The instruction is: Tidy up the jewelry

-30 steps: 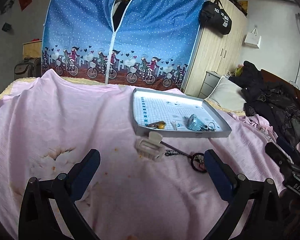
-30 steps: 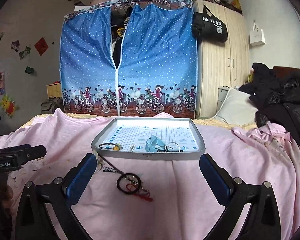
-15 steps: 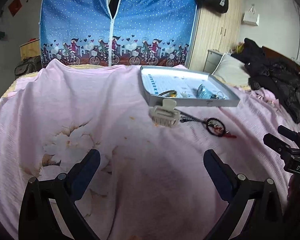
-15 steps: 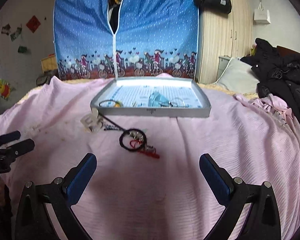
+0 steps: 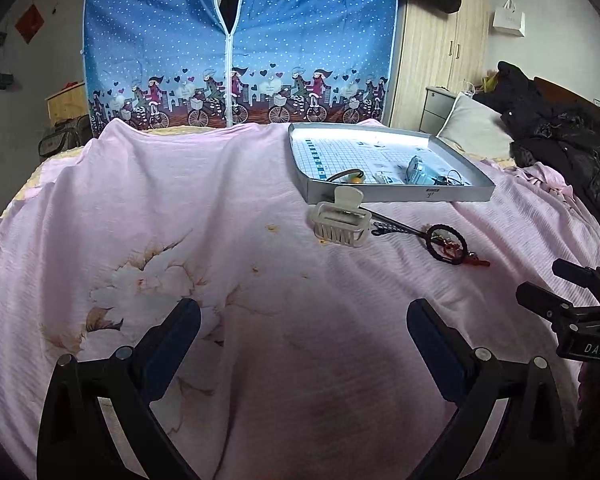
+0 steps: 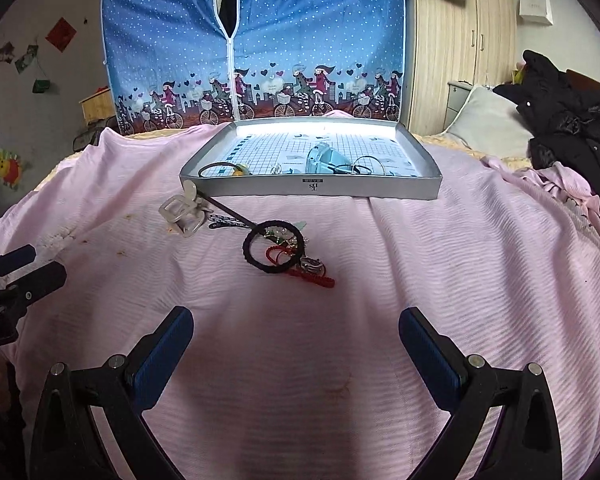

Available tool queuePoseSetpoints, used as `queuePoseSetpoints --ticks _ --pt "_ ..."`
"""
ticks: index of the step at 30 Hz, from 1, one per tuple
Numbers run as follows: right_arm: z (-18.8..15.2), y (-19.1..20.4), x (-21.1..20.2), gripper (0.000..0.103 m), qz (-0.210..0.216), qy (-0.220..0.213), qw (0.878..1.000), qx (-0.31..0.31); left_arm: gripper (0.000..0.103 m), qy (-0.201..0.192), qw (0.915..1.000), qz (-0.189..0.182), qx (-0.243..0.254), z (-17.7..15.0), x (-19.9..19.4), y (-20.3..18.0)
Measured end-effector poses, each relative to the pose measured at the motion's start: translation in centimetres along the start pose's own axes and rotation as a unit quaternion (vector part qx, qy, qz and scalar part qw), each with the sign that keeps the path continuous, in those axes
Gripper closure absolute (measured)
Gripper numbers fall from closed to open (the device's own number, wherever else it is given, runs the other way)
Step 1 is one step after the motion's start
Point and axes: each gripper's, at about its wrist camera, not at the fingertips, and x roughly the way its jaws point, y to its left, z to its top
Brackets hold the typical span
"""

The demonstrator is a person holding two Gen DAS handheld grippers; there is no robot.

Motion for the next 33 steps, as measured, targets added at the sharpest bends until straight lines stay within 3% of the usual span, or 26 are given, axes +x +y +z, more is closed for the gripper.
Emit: queuePoseSetpoints --ticks 17,22,26,27,29,31,33 --pt "1.0 -0.4 1.0 0.0 0.001 0.01 1.0 0.006 0.002 0.034 0.9992 -0.012 -0.017 -0.1 1.8 0.3" --pt "1.6 -1.1 1.7 0.0 0.022 0.012 1.0 0.011 0.002 0.042 0.9974 -0.04 -0.043 1.3 3.0 1.1" --pt "2.3 -2.3 2.3 0.0 0.03 -0.007 0.999 0.015 0.002 0.048 0.9963 -0.065 -0.028 2.8 4.3 0.9" --pt "2.5 -2.7 2.5 0.002 0.034 -0.011 0.999 0.02 0.002 0.049 0.9964 -0.067 -0.016 3.2 4.7 0.7" --pt "3.2 -3.4 3.4 0.014 0.043 -0.02 0.998 0.028 0.002 0.054 0.9963 -0.067 0.004 3.7 5.5 0.3" --pt "3.7 -3.6 4.5 0.033 0.049 -0.023 0.998 0.022 0.002 0.06 0.9958 -0.066 0.022 4.1 6.6 -0.2" --pt "4.1 -3.8 5.7 0.042 0.063 -0.023 0.998 0.022 0.002 0.063 0.9957 -0.061 0.032 4.6 7.8 -0.4"
